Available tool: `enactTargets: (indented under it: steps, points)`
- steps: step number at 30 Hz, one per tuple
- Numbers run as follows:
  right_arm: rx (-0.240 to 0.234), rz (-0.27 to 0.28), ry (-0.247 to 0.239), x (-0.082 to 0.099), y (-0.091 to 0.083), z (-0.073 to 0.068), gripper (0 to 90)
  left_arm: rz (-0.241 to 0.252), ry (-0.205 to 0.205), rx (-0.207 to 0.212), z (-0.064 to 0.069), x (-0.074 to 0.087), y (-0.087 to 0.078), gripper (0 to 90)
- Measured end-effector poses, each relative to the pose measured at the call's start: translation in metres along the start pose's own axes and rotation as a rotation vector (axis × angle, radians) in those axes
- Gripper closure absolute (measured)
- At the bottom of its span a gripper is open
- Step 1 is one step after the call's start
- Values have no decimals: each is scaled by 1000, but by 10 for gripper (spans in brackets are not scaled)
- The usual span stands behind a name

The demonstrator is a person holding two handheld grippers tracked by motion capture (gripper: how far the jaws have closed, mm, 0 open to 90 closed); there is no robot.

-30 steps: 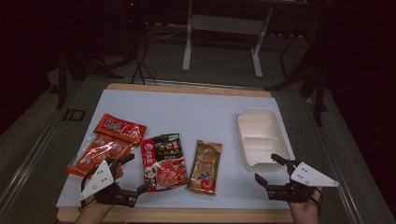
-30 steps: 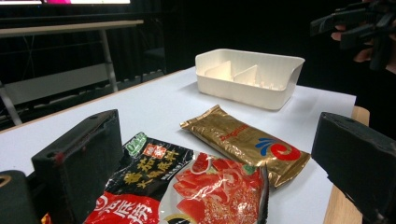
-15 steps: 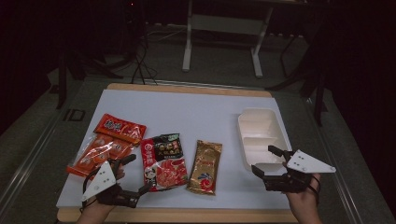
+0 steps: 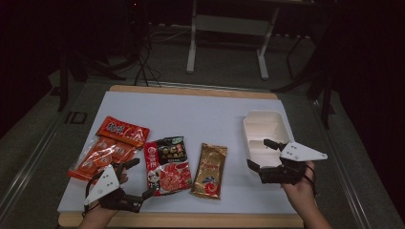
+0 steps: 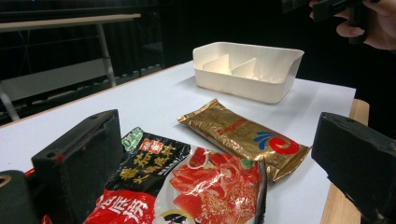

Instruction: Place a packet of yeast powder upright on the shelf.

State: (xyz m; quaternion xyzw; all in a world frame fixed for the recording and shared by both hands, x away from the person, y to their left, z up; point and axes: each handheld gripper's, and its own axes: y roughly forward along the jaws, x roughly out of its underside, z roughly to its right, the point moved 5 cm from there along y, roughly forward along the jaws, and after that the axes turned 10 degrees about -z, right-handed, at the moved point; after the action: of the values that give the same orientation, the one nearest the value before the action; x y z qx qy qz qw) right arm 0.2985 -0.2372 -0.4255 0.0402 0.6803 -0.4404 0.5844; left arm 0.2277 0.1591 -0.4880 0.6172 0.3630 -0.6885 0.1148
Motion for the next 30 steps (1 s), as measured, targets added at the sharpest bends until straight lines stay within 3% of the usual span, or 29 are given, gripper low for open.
enactTargets:
  steps: [2,4,8,13,30]
  points:
    - [-8,-2,3,-2,2,0,105,-3,2,0,0,0,0,26]
    - [-46,-5,-7,-7,8,0,101,-2,4,2,1,0,0,26]
    - [-51,-16,-15,-10,13,1,101,3,3,7,2,-1,-1,26]
    - [-102,-48,-36,-17,27,2,101,-3,4,8,3,0,-1,26]
    - [-156,-144,-109,-33,58,6,130,-12,12,-2,3,2,-1,26]
